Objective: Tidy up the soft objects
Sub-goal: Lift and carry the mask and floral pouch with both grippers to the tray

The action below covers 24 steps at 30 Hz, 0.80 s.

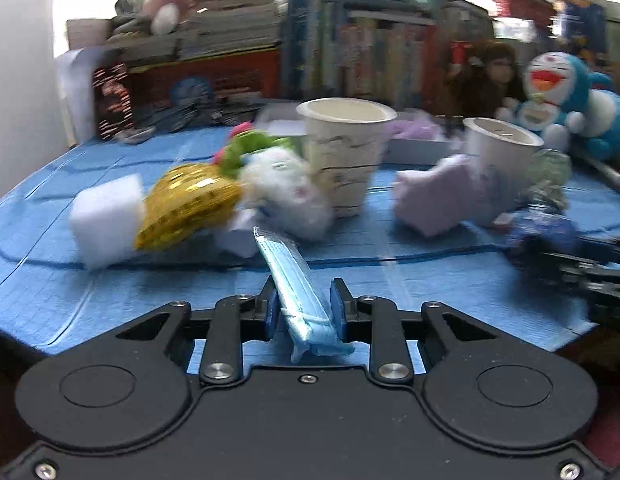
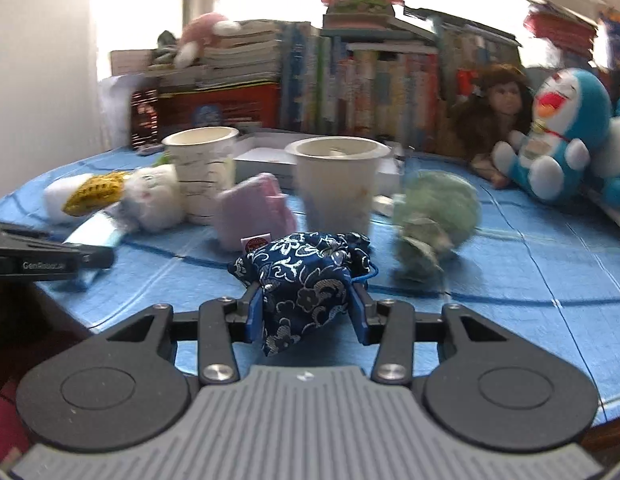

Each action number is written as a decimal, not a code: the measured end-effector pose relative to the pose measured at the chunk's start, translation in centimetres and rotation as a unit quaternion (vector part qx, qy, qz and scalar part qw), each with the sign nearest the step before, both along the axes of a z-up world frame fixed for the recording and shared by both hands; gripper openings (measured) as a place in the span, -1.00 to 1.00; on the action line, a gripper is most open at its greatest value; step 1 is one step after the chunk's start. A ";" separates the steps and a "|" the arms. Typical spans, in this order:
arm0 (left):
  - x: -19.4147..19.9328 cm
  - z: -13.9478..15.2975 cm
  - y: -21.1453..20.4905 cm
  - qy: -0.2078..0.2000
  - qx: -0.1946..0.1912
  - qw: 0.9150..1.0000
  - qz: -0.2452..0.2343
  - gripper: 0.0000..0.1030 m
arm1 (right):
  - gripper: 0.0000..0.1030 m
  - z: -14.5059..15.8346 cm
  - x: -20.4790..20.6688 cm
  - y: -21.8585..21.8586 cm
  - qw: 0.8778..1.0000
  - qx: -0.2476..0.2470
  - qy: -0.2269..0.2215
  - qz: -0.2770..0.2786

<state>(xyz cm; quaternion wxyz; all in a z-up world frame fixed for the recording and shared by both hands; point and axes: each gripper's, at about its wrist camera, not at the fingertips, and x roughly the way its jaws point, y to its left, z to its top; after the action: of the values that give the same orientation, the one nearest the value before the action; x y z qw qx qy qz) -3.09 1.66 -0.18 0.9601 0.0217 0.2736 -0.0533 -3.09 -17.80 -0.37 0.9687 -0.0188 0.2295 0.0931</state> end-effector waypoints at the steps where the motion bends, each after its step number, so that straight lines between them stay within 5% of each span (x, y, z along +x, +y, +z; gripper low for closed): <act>1: -0.3 0.2 -0.3 -0.005 0.003 1.000 -0.007 -0.52 | -0.09 0.1 0.0 0.2 1.000 0.003 -0.002 0.005; 13: -0.6 6.0 -2.1 -0.071 -0.019 0.994 -0.079 -0.52 | -0.10 4.5 -0.6 1.0 0.997 0.018 -0.062 0.037; 24: 5.2 11.9 -1.6 -0.102 -0.039 0.990 -0.089 -0.52 | -0.09 8.7 3.4 0.2 0.996 0.022 -0.086 0.022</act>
<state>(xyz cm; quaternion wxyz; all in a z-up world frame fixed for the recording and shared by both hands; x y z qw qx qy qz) 2.10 0.10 11.73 0.9747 0.0136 0.1687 -0.1463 0.35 -17.63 8.28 0.9826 -0.0107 0.1430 0.1177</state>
